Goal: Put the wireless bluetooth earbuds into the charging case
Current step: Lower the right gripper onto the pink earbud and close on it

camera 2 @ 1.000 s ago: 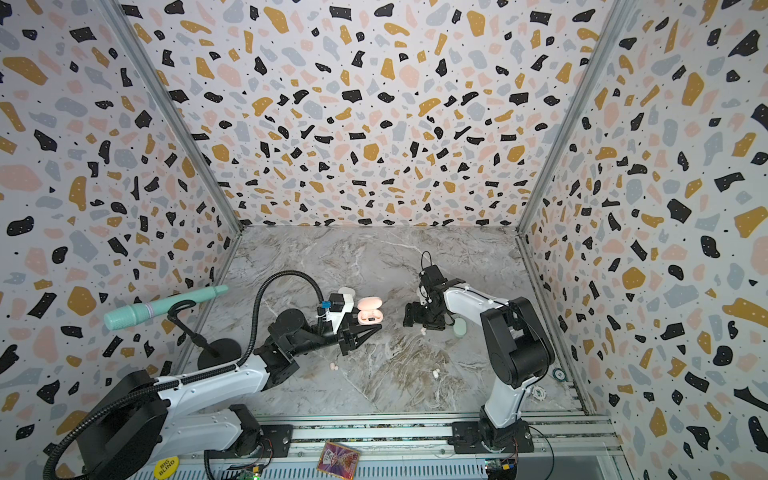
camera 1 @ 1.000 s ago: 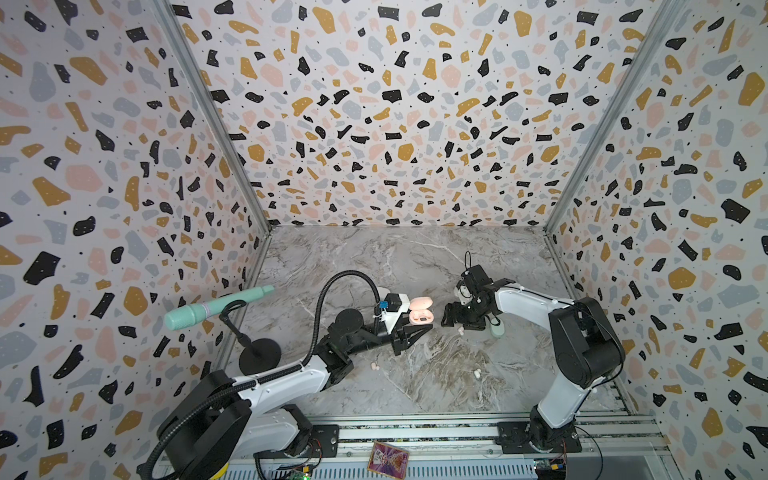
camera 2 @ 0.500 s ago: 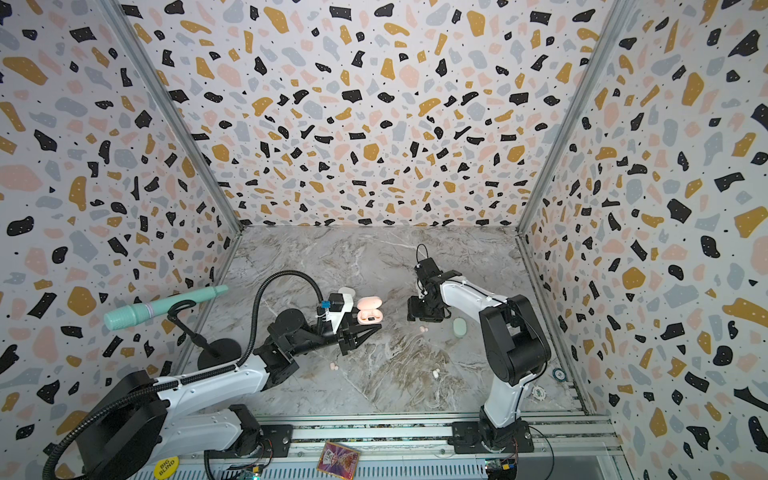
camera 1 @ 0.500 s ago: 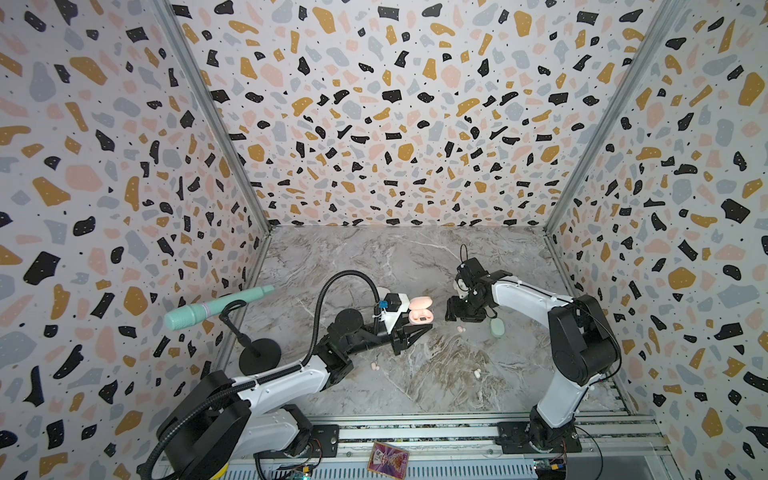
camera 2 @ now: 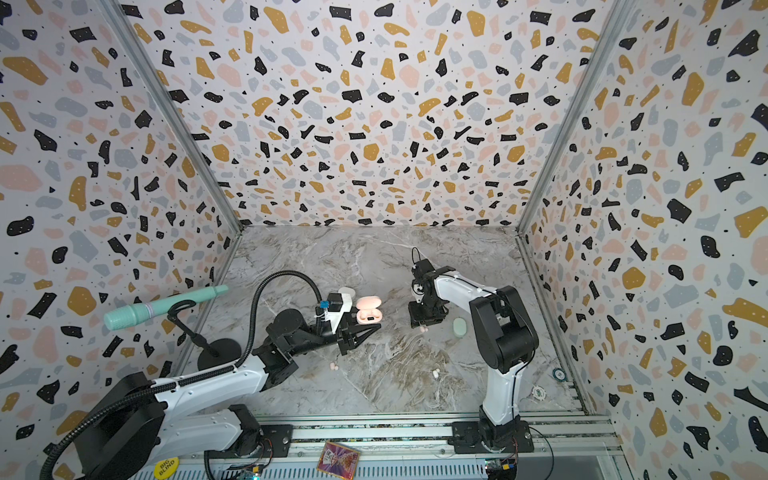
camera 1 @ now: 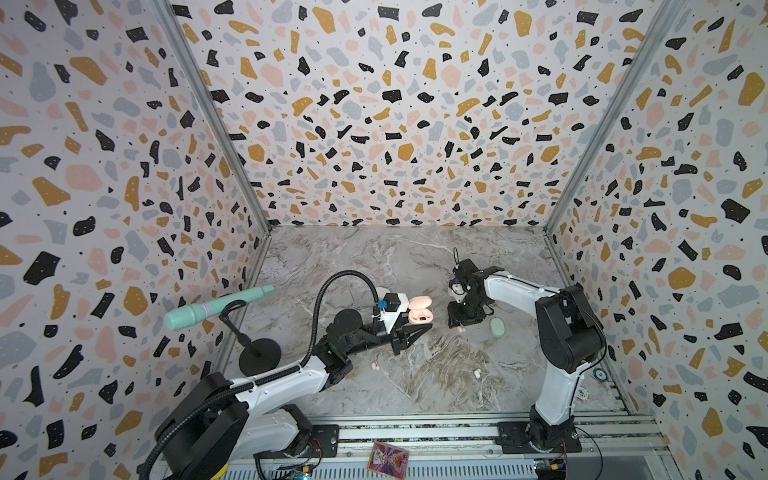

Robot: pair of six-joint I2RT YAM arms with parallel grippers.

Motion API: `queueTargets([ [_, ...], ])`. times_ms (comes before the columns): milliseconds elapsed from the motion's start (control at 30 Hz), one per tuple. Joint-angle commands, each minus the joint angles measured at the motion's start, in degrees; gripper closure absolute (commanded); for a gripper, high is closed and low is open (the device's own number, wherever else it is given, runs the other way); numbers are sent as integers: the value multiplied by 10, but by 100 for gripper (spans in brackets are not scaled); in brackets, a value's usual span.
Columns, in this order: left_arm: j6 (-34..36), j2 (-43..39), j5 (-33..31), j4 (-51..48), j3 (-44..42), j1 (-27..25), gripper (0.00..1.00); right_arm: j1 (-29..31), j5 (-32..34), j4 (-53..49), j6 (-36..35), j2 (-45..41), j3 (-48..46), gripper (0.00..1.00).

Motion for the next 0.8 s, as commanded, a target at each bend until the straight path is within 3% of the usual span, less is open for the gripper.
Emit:
queueTargets([
  [0,-4,-10,4,33,2,3,67,4,-3,-25,-20,-5,12,52],
  [767,-8,-7,4,35,1,3,67,18,41,-17,19,-16,-12,69],
])
